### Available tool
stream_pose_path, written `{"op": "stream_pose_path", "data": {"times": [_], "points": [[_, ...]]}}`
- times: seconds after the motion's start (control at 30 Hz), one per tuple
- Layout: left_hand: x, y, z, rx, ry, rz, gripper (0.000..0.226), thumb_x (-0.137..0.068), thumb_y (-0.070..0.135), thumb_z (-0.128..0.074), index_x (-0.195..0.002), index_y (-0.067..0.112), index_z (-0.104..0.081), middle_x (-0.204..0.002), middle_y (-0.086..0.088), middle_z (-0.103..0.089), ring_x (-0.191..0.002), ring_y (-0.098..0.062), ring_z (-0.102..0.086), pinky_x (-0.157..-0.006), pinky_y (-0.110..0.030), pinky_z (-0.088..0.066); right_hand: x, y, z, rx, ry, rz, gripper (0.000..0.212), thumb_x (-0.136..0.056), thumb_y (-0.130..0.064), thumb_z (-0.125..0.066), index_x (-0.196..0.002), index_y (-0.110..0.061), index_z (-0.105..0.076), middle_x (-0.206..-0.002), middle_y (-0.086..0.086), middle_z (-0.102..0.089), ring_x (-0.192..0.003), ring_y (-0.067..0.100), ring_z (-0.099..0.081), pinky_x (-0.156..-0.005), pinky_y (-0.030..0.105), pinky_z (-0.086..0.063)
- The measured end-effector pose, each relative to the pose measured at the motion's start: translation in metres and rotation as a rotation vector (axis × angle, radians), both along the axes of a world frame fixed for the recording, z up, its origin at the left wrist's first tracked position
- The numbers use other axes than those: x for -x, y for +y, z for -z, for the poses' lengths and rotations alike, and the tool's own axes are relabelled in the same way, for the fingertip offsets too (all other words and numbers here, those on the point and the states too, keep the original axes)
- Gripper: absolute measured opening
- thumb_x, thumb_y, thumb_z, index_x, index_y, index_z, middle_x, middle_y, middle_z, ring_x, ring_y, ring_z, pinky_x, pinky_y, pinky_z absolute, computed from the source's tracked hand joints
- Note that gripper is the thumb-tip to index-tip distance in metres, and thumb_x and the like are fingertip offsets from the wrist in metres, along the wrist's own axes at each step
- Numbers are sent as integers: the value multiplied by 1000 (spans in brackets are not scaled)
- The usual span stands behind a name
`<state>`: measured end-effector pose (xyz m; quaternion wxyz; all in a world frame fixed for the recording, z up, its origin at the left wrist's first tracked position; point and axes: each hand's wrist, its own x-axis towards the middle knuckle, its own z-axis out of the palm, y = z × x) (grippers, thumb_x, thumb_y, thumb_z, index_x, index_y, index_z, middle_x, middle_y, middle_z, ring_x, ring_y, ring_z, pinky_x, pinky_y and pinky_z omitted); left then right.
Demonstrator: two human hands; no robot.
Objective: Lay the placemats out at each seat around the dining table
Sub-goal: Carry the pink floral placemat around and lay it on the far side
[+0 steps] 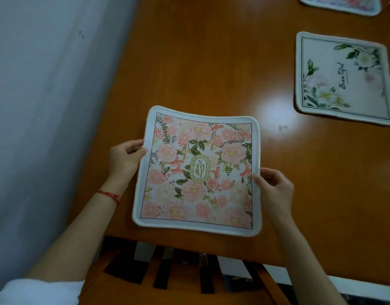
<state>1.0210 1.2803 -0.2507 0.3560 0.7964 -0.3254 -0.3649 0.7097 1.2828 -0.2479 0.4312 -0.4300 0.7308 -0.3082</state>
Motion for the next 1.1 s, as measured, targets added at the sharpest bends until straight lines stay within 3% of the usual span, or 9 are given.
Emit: {"op": "stream_pose_path", "data": {"times": [0.27,0.37,0.47,0.57,0.67,0.77,0.9,1.0,1.1], "points": [[4,5,8,1,-49,39,36,-90,9,-55,-125,3,-54,-124,-10,-59,-102,-11,-54,-79,-20,-45,2,-2,13,-65,109,43,18,-83,-13,-64,-101,-12,-65,-92,1,-66,-83,14,-63,-75,36,-57],[10,14,10,2,-26,64,39,-91,9,-53,-130,8,-50,-128,-4,-55,-104,-13,-55,-69,-13,-49,-1,-3,11,-47,131,21,28,-85,-11,-62,-113,-6,-61,-99,1,-64,-80,8,-59,-67,21,-52],[14,24,9,-13,-9,50,43,-91,9,-52,-134,9,-45,-135,-9,-51,-115,-22,-54,-88,-33,-52,-6,-1,12,-54,108,-25,38,-86,-9,-61,-123,-6,-55,-106,2,-63,-77,-2,-55,-57,11,-45],[18,34,7,-19,36,40,44,-91,8,-51,-135,10,-44,-135,-9,-51,-116,-25,-55,-88,-38,-52,-10,0,14,-64,74,-45,46,-86,-8,-60,-130,-8,-49,-115,5,-63,-79,-5,-55,-53,11,-47],[21,41,5,-8,72,27,44,-91,6,-50,-134,12,-46,-131,-7,-54,-113,-22,-56,-82,-31,-53,-13,-4,12,-46,76,-53,50,-87,-7,-59,-134,-7,-44,-122,6,-60,-85,2,-55,-53,8,-44],[25,47,2,-10,90,-8,44,-91,4,-50,-134,12,-45,-123,-1,-55,-100,-12,-57,-65,-14,-53,-17,-10,9,-32,70,-57,54,-88,-7,-58,-138,-7,-39,-128,6,-56,-88,4,-52,-50,6,-44],[34,57,1,-11,121,-65,45,-91,2,-49,-134,11,-46,-126,-5,-55,-91,-6,-55,-57,-6,-50,-21,-28,11,-29,55,-64,55,-87,-8,-60,-137,-7,-39,-127,7,-56,-77,-2,-55,-56,15,-50],[42,67,2,-27,135,-102,48,-90,2,-50,-136,13,-43,-131,-5,-54,-96,-7,-54,-57,-8,-50,-22,-42,13,-25,32,-67,58,-85,-8,-61,-138,-7,-37,-132,8,-53,-97,12,-60,-71,26,-56],[51,76,1,-34,150,-132,51,-91,2,-50,-139,14,-38,-136,-4,-50,-103,-7,-50,-65,-11,-47,-22,-55,15,-11,-9,-64,64,-84,-7,-63,-141,-7,-33,-138,10,-48,-117,21,-52,-86,34,-53]]}}
